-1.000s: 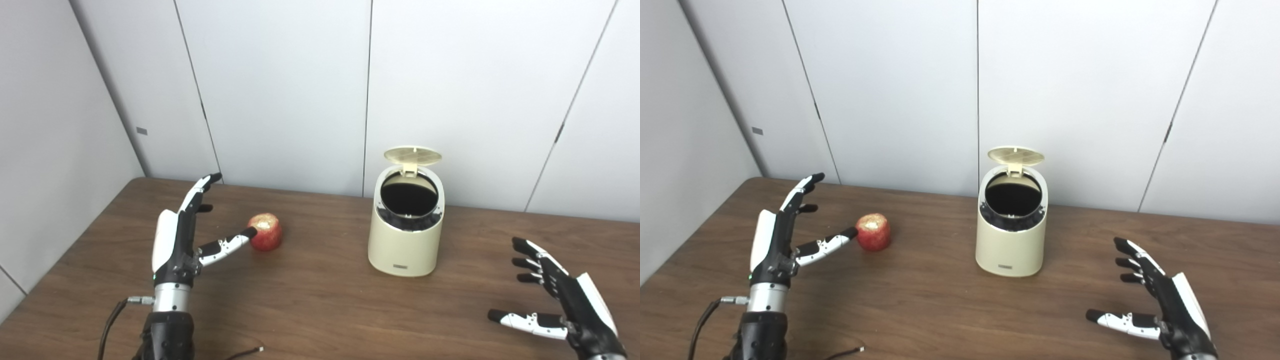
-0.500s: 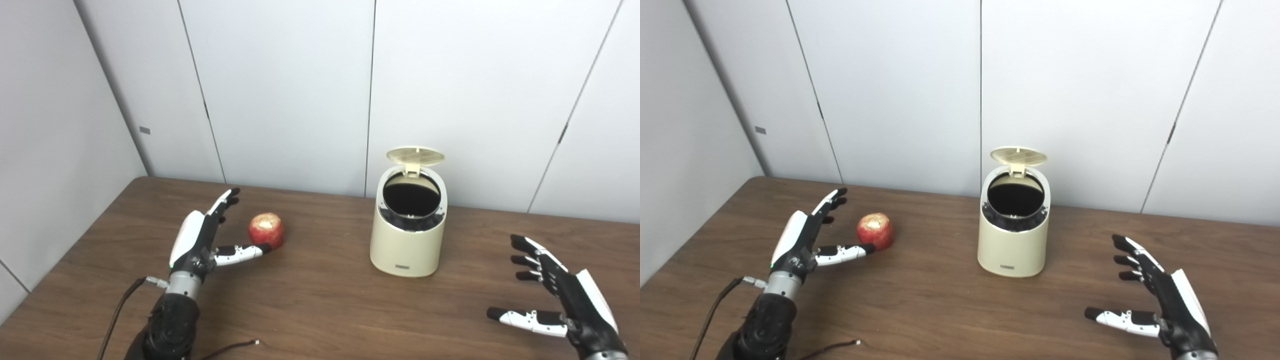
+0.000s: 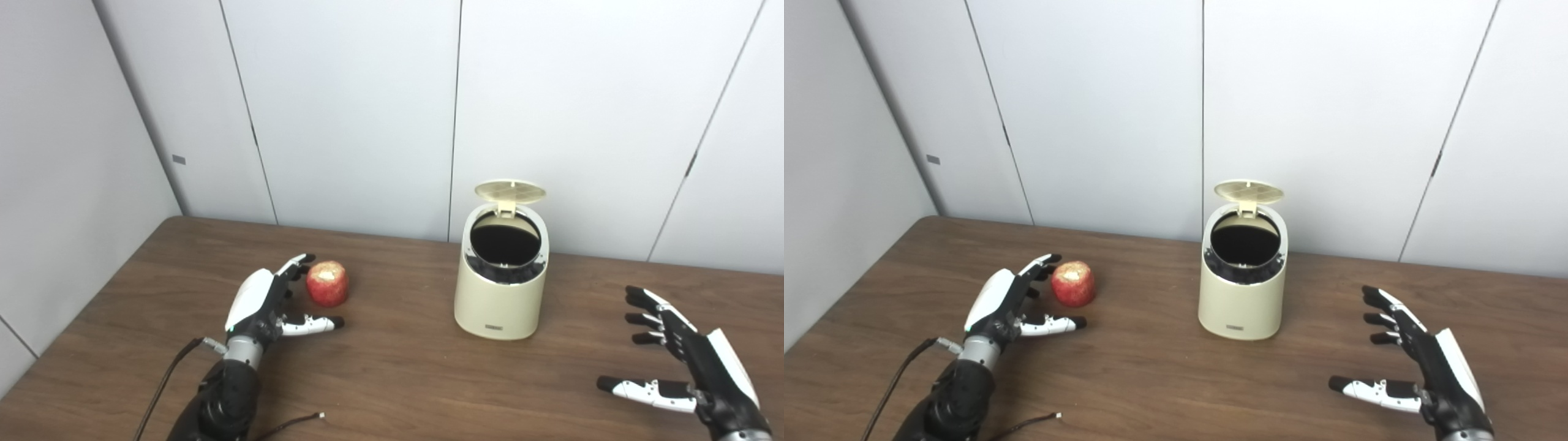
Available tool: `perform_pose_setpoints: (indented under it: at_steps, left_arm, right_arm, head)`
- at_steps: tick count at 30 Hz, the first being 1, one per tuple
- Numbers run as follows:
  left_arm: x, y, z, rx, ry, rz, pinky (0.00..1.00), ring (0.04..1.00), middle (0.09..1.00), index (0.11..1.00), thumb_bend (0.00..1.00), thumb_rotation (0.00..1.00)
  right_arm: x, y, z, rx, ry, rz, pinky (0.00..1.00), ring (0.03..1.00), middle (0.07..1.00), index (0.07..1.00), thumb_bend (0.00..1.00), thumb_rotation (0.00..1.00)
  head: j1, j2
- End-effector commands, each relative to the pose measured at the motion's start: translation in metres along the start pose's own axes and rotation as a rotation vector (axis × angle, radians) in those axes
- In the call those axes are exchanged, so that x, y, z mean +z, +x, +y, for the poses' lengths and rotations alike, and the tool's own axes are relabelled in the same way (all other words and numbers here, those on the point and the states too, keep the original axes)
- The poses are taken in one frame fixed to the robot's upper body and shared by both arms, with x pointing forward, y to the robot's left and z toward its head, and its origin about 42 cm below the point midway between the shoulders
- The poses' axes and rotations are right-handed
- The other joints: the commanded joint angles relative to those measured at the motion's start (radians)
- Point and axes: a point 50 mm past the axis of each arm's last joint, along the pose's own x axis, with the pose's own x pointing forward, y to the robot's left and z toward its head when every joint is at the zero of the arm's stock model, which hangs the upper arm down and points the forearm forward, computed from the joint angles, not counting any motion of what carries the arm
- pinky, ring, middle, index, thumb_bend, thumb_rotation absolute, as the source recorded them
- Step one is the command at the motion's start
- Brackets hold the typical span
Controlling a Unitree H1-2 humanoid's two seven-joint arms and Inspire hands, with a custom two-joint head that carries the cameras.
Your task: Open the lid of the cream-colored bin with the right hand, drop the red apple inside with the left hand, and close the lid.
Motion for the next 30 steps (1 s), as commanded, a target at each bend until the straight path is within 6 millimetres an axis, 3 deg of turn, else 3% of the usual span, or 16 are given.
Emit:
perform_pose_setpoints:
  at_steps: [1, 13, 16, 18, 20, 21, 23, 30]
  left_arm:
    - [0.009, 0.015, 0.011, 0.047, 0.031, -0.047, 0.70, 0.826, 0.839, 0.897, 0.93, 0.29]
    - [0.003, 0.028, -0.009, 0.071, 0.025, -0.020, 0.62, 0.757, 0.796, 0.860, 0.90, 0.29]
    - [0.006, 0.030, -0.012, 0.089, -0.009, -0.016, 0.56, 0.674, 0.693, 0.780, 0.87, 0.25]
    - [0.009, 0.032, -0.014, 0.102, -0.024, -0.031, 0.49, 0.553, 0.567, 0.662, 0.83, 0.17]
    - [0.010, 0.033, -0.016, 0.107, -0.027, -0.044, 0.46, 0.510, 0.522, 0.615, 0.81, 0.13]
    - [0.011, 0.033, -0.017, 0.107, -0.027, -0.050, 0.42, 0.478, 0.477, 0.567, 0.64, 0.05]
    - [0.013, 0.033, -0.019, 0.104, -0.041, -0.062, 0.37, 0.442, 0.455, 0.525, 0.55, 0.01]
    - [0.014, 0.032, -0.022, 0.087, -0.039, -0.075, 0.34, 0.402, 0.448, 0.496, 0.52, 0.00]
  right_arm:
    - [0.016, 0.005, -0.012, -0.025, -0.020, -0.060, 0.68, 0.794, 0.859, 0.852, 0.75, 0.05]
    - [0.019, -0.002, -0.014, -0.027, -0.012, -0.047, 0.68, 0.794, 0.863, 0.839, 0.73, 0.06]
    - [0.021, -0.003, -0.013, -0.028, -0.014, -0.051, 0.68, 0.790, 0.866, 0.830, 0.73, 0.04]
    - [0.021, -0.003, -0.012, -0.028, -0.012, -0.054, 0.68, 0.788, 0.865, 0.829, 0.73, 0.04]
    - [0.021, -0.003, -0.012, -0.026, -0.013, -0.055, 0.68, 0.789, 0.865, 0.828, 0.73, 0.04]
    - [0.022, -0.003, -0.012, -0.026, -0.012, -0.055, 0.68, 0.790, 0.866, 0.827, 0.72, 0.05]
    - [0.022, -0.003, -0.013, -0.027, -0.011, -0.055, 0.68, 0.789, 0.869, 0.831, 0.72, 0.05]
    - [0.021, -0.003, -0.014, -0.037, -0.002, -0.051, 0.68, 0.786, 0.868, 0.843, 0.71, 0.03]
  head:
    - [0.001, 0.001]
    - [-0.010, 0.002]
    - [-0.014, 0.005]
    - [-0.014, 0.005]
    - [-0.014, 0.007]
    - [-0.013, 0.008]
    - [-0.012, 0.008]
    - [-0.013, 0.009]
